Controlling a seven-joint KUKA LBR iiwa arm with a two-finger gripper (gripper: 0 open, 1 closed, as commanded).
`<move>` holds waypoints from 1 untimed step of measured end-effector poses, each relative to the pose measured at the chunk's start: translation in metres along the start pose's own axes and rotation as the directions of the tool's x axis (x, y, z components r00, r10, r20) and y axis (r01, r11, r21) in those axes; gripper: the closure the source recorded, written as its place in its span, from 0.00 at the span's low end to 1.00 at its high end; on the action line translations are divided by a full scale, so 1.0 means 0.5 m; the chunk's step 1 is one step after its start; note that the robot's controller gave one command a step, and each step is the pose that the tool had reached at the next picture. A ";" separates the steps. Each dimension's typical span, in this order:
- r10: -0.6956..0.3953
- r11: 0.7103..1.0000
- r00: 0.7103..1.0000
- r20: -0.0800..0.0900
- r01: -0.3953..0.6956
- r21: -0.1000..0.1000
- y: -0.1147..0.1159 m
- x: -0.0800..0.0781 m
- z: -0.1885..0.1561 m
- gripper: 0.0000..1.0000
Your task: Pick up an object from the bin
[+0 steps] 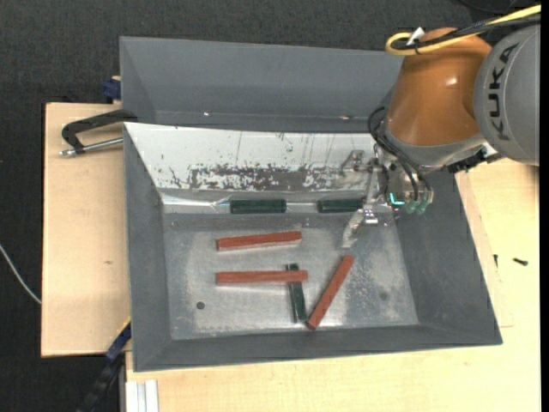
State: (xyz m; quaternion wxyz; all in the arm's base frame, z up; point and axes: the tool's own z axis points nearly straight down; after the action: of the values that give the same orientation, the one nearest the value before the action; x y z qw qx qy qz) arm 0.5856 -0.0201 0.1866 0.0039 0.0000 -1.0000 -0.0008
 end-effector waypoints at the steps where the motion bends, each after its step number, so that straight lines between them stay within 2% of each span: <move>1: -0.001 1.000 1.000 0.009 0.001 0.001 0.000 -0.003 -0.010 0.00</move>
Offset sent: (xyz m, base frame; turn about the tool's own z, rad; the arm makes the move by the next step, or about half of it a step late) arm -0.0320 0.0546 -0.1165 -0.1809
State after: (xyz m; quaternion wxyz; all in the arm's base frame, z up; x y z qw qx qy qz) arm 0.5873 -0.0202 0.1914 -0.0004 0.0003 -1.0000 -0.0005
